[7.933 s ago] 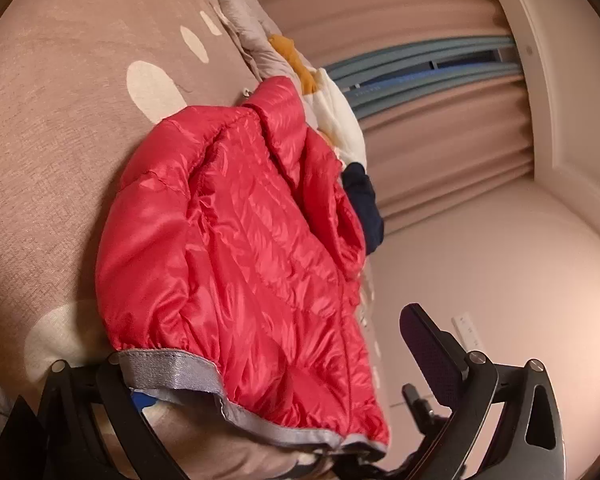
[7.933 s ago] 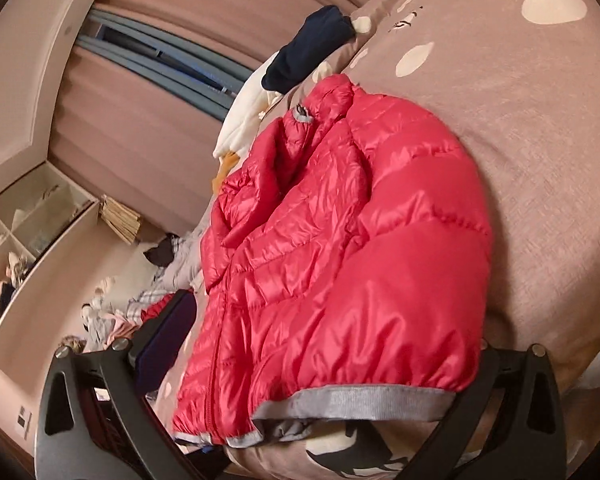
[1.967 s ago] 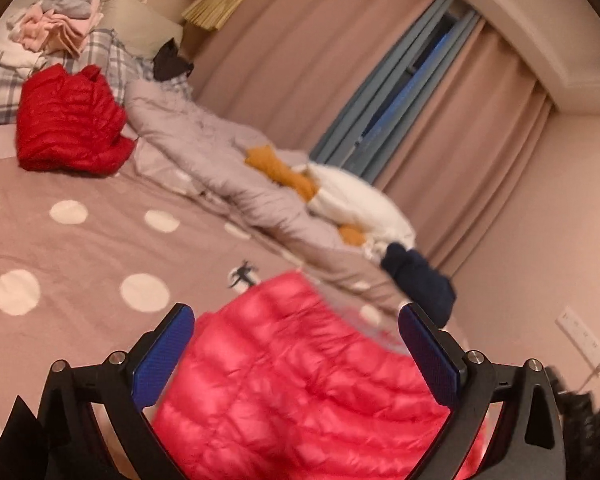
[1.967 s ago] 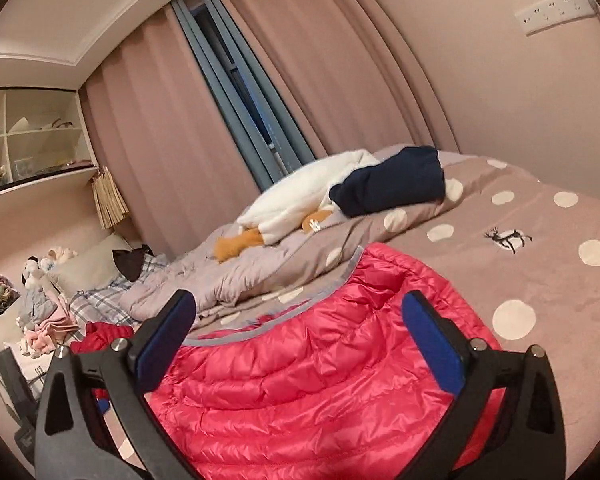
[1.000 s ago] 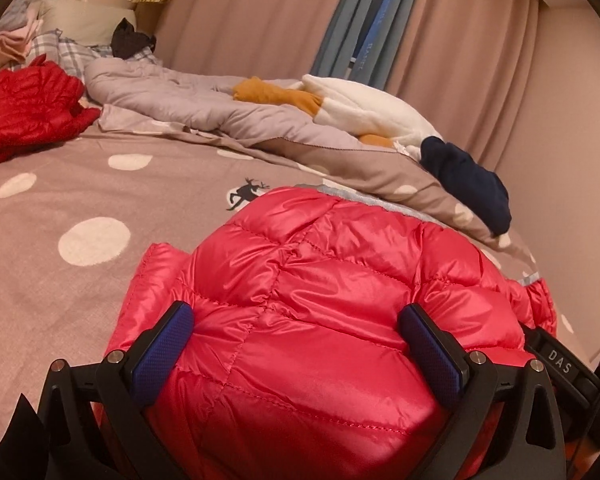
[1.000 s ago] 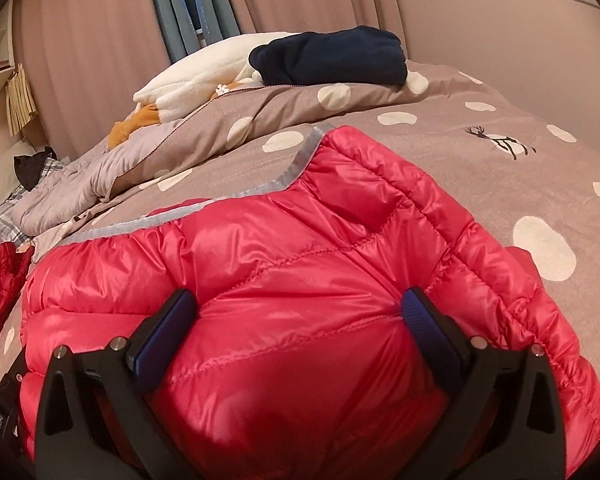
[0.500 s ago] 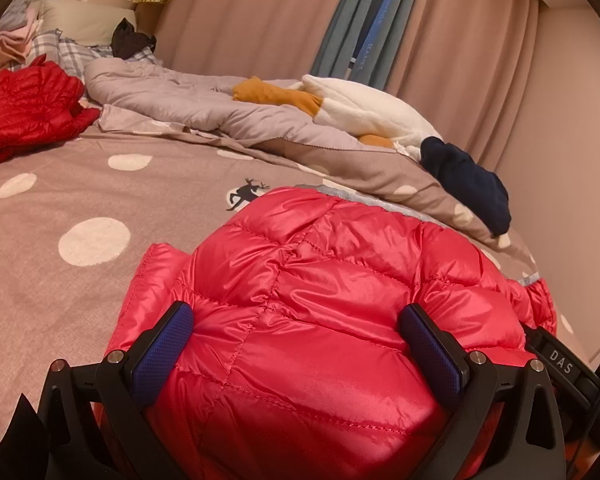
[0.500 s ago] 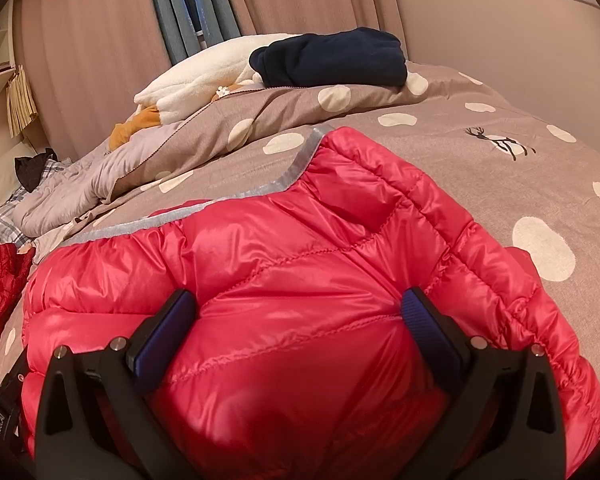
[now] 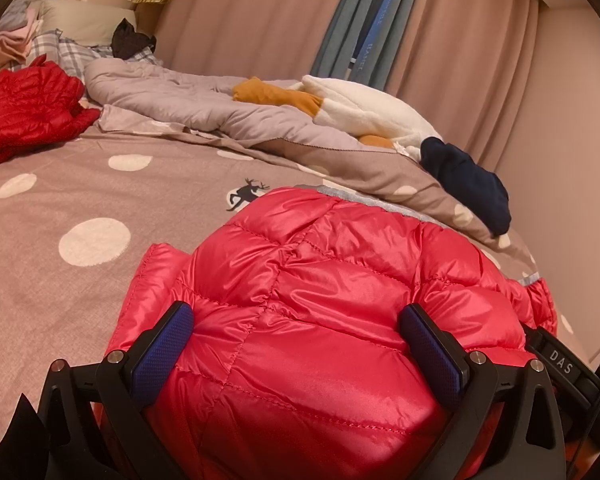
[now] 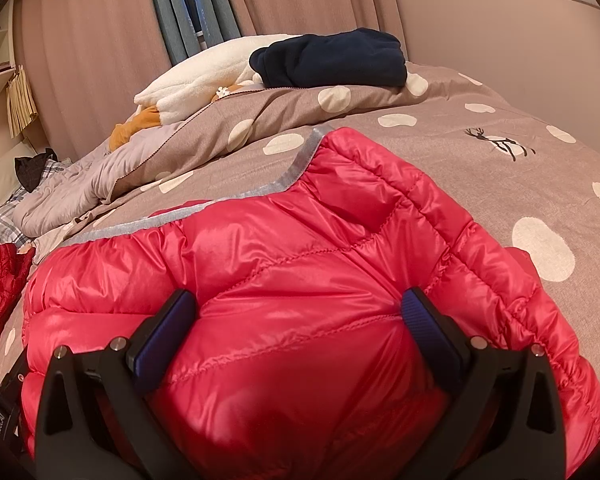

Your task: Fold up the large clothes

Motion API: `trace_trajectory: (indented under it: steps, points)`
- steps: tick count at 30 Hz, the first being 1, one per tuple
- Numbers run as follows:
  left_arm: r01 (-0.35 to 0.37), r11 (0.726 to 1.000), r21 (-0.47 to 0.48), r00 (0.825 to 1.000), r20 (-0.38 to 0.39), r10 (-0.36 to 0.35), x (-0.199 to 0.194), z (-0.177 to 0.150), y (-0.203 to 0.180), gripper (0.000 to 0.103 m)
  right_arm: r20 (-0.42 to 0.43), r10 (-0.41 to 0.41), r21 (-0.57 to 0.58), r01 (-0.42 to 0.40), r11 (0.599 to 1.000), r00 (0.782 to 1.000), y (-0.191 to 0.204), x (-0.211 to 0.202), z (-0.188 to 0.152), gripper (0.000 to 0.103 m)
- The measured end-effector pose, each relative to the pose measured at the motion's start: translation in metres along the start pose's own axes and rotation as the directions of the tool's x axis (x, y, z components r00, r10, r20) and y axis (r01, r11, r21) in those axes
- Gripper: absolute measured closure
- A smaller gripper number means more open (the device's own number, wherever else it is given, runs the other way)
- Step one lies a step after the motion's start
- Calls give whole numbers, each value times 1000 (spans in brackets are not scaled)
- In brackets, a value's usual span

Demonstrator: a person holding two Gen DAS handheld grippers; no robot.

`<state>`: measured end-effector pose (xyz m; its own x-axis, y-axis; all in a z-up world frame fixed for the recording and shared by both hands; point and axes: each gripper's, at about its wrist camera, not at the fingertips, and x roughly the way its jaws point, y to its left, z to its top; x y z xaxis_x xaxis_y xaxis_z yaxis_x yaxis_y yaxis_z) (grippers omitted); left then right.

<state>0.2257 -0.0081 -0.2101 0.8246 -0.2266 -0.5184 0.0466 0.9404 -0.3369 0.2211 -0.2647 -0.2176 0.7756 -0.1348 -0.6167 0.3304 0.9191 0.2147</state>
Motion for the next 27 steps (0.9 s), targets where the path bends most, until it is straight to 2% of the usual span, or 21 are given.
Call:
trace_trajectory:
  steps: [3,7,10,12,14,16,19,20,22,25,27]
  points:
    - [-11,1000,-4,1000,14,11,-4,1,-2,1,0,1,1,-1,1000,1000,0,-2,0,0]
    - [-43,998,-38,998,47,45,-29,-2,2,1,-10,11,5,-11,1000,1000,-1,-15,2,0]
    - [-16,989,-146,993,114,33,-61,-5,22,1,-39,21,0,-21,1000,999,-1,-31,5,0]
    - [6,967,-255,988,149,33,-81,-6,43,1,-40,64,13,-64,998,997,-1,-45,8,0]
    - [-16,932,-362,987,145,74,-95,-7,65,1,-24,131,21,-131,991,991,2,-66,10,0]
    - [-62,910,-410,989,95,110,-97,-10,80,1,-20,160,10,-159,987,987,9,-83,11,0]
    - [-134,863,-487,987,15,162,-95,-29,105,1,1,156,-51,-155,987,988,26,-106,11,0]
    - [-133,853,-505,988,-4,152,-93,-33,110,1,11,151,-65,-150,986,988,30,-111,11,0]
    - [-99,853,-512,995,-24,101,-91,-35,115,1,30,144,-85,-141,986,989,36,-120,10,0]
    - [1,848,-531,1000,-2,-3,-91,-38,115,1,19,116,-84,-114,990,993,35,-118,8,0]
    - [58,849,-526,997,-15,-78,-85,-38,108,1,9,100,-83,-99,992,995,33,-114,8,0]
